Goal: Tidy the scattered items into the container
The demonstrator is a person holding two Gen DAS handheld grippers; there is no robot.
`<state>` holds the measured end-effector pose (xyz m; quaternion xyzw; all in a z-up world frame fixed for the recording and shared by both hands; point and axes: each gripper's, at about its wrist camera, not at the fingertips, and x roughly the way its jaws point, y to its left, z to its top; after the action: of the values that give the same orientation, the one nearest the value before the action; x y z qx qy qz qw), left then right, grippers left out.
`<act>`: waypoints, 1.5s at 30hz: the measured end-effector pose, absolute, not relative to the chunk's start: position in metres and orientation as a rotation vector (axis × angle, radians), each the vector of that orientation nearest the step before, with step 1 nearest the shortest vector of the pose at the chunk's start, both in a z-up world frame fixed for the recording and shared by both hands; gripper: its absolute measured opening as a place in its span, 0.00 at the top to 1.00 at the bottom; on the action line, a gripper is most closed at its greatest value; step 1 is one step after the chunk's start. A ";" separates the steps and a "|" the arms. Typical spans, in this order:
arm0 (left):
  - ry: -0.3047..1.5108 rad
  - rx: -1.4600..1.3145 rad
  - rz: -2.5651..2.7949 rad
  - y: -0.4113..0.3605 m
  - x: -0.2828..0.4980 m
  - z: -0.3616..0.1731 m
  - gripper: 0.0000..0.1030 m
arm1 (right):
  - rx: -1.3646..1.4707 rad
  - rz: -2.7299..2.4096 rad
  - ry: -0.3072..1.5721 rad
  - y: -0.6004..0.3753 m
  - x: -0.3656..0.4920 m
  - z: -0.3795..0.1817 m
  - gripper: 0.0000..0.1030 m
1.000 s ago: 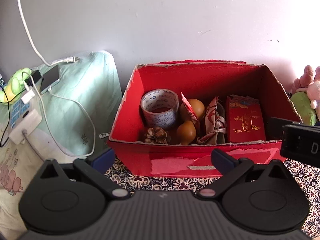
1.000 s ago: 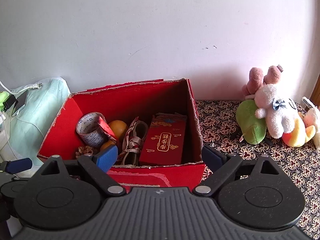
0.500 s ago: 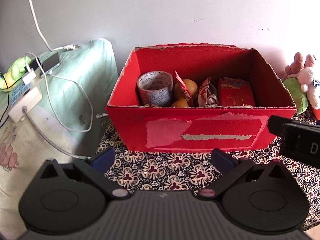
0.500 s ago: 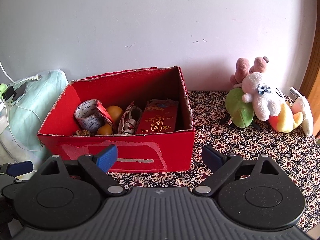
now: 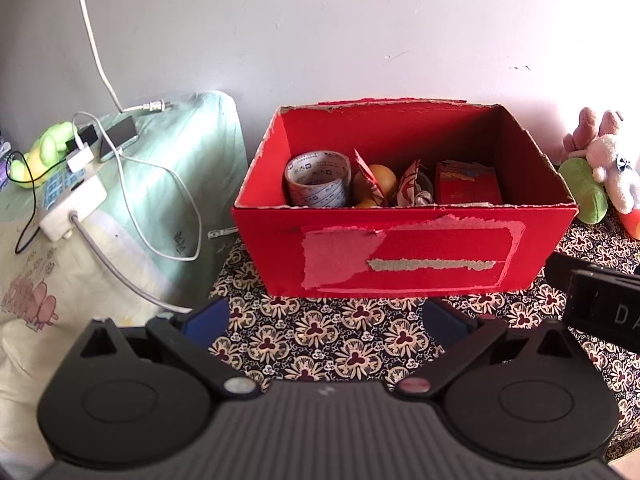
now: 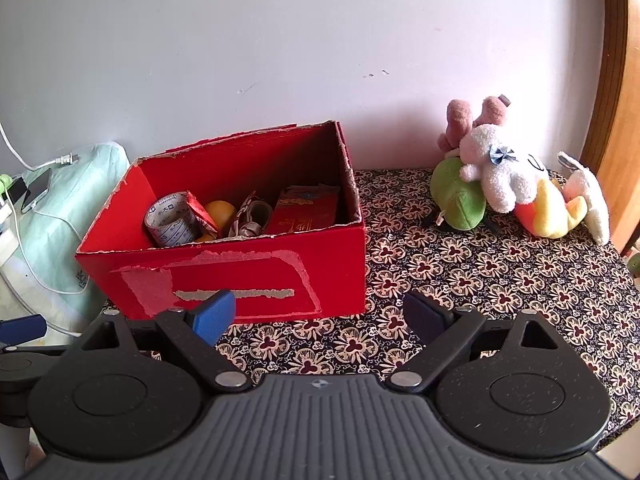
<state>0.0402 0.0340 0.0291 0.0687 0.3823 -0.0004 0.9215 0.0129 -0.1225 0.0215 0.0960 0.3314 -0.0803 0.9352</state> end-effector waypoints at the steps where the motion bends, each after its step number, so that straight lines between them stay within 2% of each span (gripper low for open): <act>1: 0.783 0.144 0.001 0.034 0.039 0.029 0.01 | 0.201 -0.173 0.676 -0.124 0.011 0.020 0.10; 31: 0.830 0.130 0.022 0.058 0.042 0.014 0.01 | 0.225 -0.129 0.798 -0.114 0.016 -0.010 0.10; 45: 0.831 0.129 0.008 0.058 0.040 0.012 0.01 | 0.198 -0.136 0.774 -0.109 0.013 -0.009 0.10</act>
<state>0.0402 0.0581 0.0123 0.0625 0.4035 0.0037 0.9128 0.0125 -0.1094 -0.0091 0.0962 0.3766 -0.0659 0.9190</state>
